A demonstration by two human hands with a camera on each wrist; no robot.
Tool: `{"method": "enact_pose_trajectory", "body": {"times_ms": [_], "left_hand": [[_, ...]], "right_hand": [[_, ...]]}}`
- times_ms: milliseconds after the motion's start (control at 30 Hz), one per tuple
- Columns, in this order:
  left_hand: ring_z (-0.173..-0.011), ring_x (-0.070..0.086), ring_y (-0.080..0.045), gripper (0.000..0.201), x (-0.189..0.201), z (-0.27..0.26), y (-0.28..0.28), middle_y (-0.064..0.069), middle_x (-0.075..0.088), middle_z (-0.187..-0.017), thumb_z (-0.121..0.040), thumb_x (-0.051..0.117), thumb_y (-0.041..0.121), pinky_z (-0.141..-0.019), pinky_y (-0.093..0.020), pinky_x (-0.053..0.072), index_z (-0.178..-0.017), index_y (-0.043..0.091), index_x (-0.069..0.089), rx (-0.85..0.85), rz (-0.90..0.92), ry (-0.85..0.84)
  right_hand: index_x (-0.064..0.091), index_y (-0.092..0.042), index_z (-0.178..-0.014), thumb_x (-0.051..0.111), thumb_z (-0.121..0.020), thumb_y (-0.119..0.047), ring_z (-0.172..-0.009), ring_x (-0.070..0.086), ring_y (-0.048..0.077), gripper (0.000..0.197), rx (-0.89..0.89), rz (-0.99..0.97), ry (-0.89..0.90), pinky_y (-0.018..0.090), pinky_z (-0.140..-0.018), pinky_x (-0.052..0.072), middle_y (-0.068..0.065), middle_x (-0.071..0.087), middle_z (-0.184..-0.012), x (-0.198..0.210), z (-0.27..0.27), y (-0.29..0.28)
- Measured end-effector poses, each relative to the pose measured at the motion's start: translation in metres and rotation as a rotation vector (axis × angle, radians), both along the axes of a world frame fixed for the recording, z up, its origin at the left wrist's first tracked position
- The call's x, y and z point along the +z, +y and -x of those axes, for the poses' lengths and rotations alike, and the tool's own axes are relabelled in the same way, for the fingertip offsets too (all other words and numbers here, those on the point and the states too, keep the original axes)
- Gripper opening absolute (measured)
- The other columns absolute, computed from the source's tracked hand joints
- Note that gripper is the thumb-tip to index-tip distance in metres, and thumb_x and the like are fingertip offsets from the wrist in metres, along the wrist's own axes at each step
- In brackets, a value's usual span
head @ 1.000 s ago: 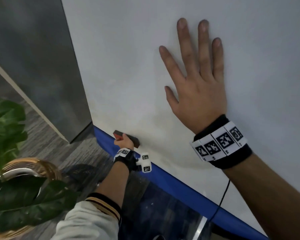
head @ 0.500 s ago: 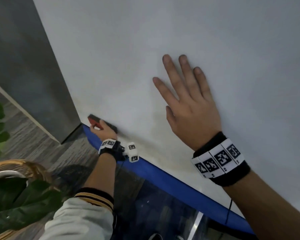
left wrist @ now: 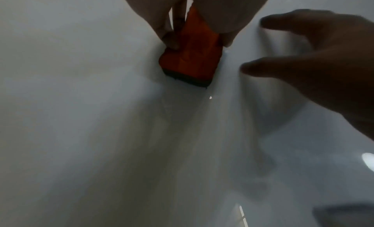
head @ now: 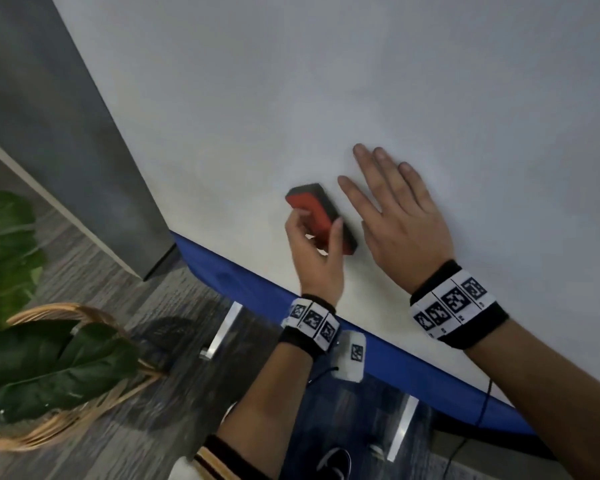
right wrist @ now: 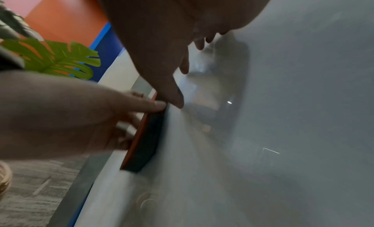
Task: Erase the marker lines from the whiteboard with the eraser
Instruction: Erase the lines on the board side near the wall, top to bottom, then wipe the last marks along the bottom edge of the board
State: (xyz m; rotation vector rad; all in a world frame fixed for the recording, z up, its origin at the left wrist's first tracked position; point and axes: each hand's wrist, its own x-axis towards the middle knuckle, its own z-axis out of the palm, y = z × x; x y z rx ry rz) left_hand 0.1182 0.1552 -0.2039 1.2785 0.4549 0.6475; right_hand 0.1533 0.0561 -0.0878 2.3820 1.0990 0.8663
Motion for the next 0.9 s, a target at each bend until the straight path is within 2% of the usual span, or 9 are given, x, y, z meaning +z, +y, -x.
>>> {"method": "enact_pose_trajectory", "body": {"times_ms": [67, 133, 200, 300, 367, 467, 633, 800, 900], "left_hand": [[-0.091, 0.064, -0.002, 0.039, -0.027, 0.003, -0.018, 0.001, 0.06, -0.114, -0.1, 0.064, 0.025, -0.074, -0.017, 0.056, -0.12, 0.045, 0.038, 0.043, 0.097, 0.079], [-0.09, 0.065, -0.009, 0.033, -0.068, 0.003, -0.023, -0.001, 0.059, -0.114, -0.103, 0.059, 0.026, -0.068, -0.012, 0.054, -0.126, 0.029, 0.036, 0.158, 0.284, 0.237], [-0.089, 0.062, -0.024, 0.028, -0.118, 0.0, -0.02, -0.009, 0.057, -0.115, -0.104, 0.057, 0.027, -0.069, -0.024, 0.056, -0.119, 0.018, 0.034, 0.226, 0.484, 0.366], [-0.106, 0.063, -0.034, 0.03, -0.159, -0.014, -0.026, -0.014, 0.056, -0.12, -0.103, 0.059, 0.03, -0.095, -0.049, 0.055, -0.115, 0.015, 0.036, 0.301, 0.68, 0.495], [-0.106, 0.062, -0.032, 0.036, -0.139, -0.019, -0.04, -0.009, 0.056, -0.114, -0.103, 0.057, 0.034, -0.095, -0.04, 0.053, -0.126, 0.013, 0.037, 0.357, 0.61, 0.5], [-0.093, 0.061, -0.014, 0.04, -0.1, -0.014, -0.062, 0.003, 0.055, -0.107, -0.105, 0.055, 0.029, -0.073, -0.018, 0.054, -0.136, 0.015, 0.034, 0.335, 0.393, 0.274], [-0.092, 0.059, 0.006, 0.036, -0.1, -0.01, -0.072, 0.003, 0.051, -0.12, -0.106, 0.053, 0.019, -0.078, -0.019, 0.055, -0.131, 0.03, 0.03, 0.294, 0.12, 0.104], [-0.117, 0.057, -0.033, 0.05, -0.171, -0.019, -0.063, -0.02, 0.051, -0.136, -0.107, 0.051, 0.02, -0.092, -0.03, 0.047, -0.148, 0.004, 0.028, 0.396, 0.358, 0.446], [-0.114, 0.057, -0.036, 0.035, -0.203, 0.006, -0.062, -0.02, 0.052, -0.133, -0.103, 0.058, 0.024, -0.094, -0.048, 0.05, -0.128, 0.014, 0.036, 0.156, 0.482, 0.689]], "right_hand": [[0.027, -0.014, -0.159, 0.059, -0.092, -0.006, -0.155, 0.008, 0.032, 0.075, -0.034, -0.044, -0.01, 0.041, -0.128, -0.003, 0.017, 0.009, -0.168, 0.001, 0.007, -0.024], [0.027, -0.014, -0.159, 0.065, -0.091, -0.007, -0.155, 0.008, 0.032, 0.079, -0.056, -0.062, -0.038, 0.041, -0.128, -0.001, 0.017, 0.008, -0.167, 0.0, 0.01, -0.049], [0.028, -0.014, -0.159, 0.065, -0.092, -0.009, -0.154, 0.01, 0.033, 0.077, -0.062, -0.04, -0.061, 0.041, -0.129, -0.002, 0.017, 0.009, -0.167, -0.005, 0.011, -0.071], [0.029, -0.014, -0.159, 0.065, -0.091, -0.007, -0.154, 0.01, 0.033, 0.077, -0.044, -0.007, -0.071, 0.041, -0.128, -0.003, 0.016, 0.011, -0.166, -0.015, 0.012, -0.091], [0.029, -0.015, -0.159, 0.066, -0.09, -0.005, -0.154, 0.011, 0.032, 0.079, -0.037, -0.021, -0.059, 0.041, -0.128, -0.003, 0.015, 0.012, -0.166, -0.018, 0.014, -0.1], [0.031, -0.015, -0.158, 0.066, -0.089, -0.002, -0.154, 0.013, 0.032, 0.079, -0.006, -0.051, -0.047, 0.039, -0.128, 0.0, 0.016, 0.013, -0.166, -0.018, 0.013, -0.104], [0.035, -0.012, -0.156, 0.059, -0.092, 0.004, -0.153, 0.018, 0.031, 0.07, 0.065, -0.11, -0.056, 0.039, -0.128, 0.009, 0.017, 0.022, -0.165, -0.026, 0.011, -0.117], [0.029, -0.014, -0.159, 0.054, -0.087, 0.01, -0.155, 0.007, 0.031, 0.08, 0.008, -0.093, -0.004, 0.04, -0.129, 0.002, 0.014, 0.011, -0.167, -0.046, 0.017, -0.137], [0.025, -0.014, -0.16, 0.051, -0.089, 0.008, -0.155, 0.002, 0.03, 0.079, 0.009, -0.088, 0.016, 0.04, -0.129, 0.0, 0.012, 0.007, -0.168, -0.052, 0.019, -0.142]]}}
